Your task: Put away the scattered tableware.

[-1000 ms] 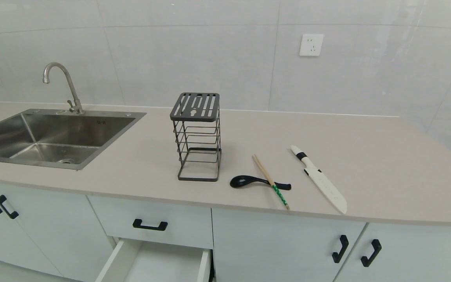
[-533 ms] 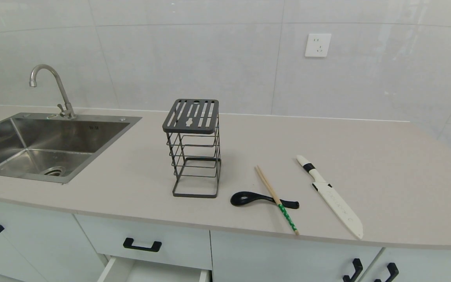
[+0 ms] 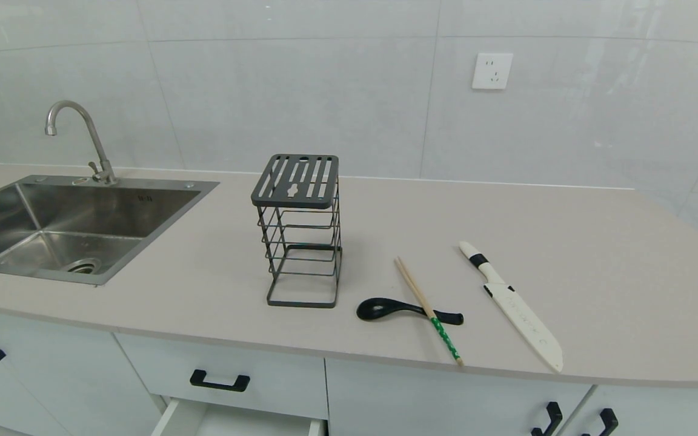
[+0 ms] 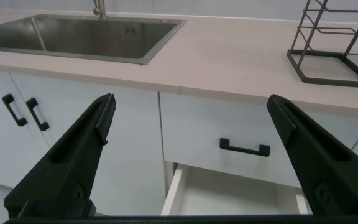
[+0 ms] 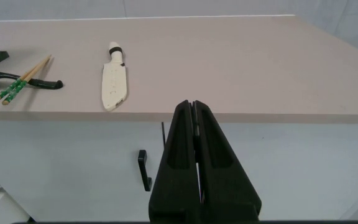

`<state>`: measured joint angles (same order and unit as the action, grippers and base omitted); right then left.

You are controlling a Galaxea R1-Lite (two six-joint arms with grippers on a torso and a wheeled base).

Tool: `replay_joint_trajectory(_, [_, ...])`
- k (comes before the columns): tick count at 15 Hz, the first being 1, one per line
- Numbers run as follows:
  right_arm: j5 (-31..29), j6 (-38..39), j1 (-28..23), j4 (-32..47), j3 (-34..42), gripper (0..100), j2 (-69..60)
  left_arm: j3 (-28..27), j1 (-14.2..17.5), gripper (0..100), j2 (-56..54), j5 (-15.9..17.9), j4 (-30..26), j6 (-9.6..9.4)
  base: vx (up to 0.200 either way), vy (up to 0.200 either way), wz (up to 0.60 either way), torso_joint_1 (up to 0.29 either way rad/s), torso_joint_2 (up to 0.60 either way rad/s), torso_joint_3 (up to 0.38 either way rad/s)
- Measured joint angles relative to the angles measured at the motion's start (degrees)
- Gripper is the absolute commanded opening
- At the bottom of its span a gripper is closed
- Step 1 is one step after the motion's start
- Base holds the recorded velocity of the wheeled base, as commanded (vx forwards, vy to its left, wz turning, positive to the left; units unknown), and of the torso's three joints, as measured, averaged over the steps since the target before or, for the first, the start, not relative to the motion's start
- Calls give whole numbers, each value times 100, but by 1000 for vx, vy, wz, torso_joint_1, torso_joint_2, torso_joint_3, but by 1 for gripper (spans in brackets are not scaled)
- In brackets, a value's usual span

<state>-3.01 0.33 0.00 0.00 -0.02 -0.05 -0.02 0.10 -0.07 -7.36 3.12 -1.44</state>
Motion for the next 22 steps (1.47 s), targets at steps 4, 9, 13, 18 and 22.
replay_joint_trajectory(4, [1,0,0,0,-2,0,0,0,0,100,0,0,2,0,0,0,0,0,0,0])
replay_joint_trajectory(9, [1,-6,0,0,-2,0,0,0,0,100,0,-7,2,-45,0,0,0,0,0,0])
replay_joint_trajectory(13, [1,-6,0,0,0,100,0,0,0,100,0,-7,2,-17,0,0,0,0,0,0])
replay_joint_trajectory(18, [56,-4,0,-16,2,100,0,0,0,100,0,-7,7,-37,0,40,0,0,0,1])
replay_joint_trajectory(22, [424,-185,-7,-155,-385,100,67,0,1,100,0,-24,11,-105,0,100,0,0,-1,1])
